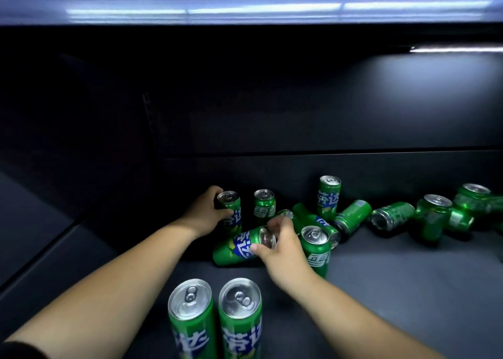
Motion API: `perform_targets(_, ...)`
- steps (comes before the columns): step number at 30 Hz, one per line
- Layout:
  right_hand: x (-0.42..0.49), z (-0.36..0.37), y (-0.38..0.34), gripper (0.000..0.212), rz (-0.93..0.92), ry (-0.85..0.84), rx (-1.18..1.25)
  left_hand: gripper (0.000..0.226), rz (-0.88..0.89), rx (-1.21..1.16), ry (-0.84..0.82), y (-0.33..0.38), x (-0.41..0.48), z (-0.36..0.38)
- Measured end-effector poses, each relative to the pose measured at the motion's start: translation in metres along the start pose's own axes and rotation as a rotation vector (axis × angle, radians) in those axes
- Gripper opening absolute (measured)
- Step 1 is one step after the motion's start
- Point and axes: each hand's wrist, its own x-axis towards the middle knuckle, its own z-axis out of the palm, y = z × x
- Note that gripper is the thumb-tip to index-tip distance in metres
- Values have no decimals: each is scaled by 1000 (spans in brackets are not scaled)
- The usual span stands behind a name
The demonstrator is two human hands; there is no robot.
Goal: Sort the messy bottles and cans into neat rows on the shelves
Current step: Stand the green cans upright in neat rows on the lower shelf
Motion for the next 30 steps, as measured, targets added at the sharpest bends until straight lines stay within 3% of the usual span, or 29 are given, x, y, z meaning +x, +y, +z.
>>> perform_targets(6,10,-27,-35,53,-91,-193,-32,42,5,33,-55,0,-32,-21)
perform_targets(11,14,-39,-55,63,-132,-511,-96,50,49,55,-131,1,-68,-44)
perform_targets(14,14,-39,-59,64,-145,-612,-129,49,64,44,-184,0,-86,-57)
perform_targets(20,13,-36,-59,59,-124,-449,-123,49,56,14,-206,-8,-113,-67)
perform_targets(25,8,-32,-62,48,-66,-412,-105,73,-2,-81,-193,3,-119,-78)
perform_targets(30,2,-30,-66,57,-41,-459,-40,48,24,-126,-221,14,-118,-74)
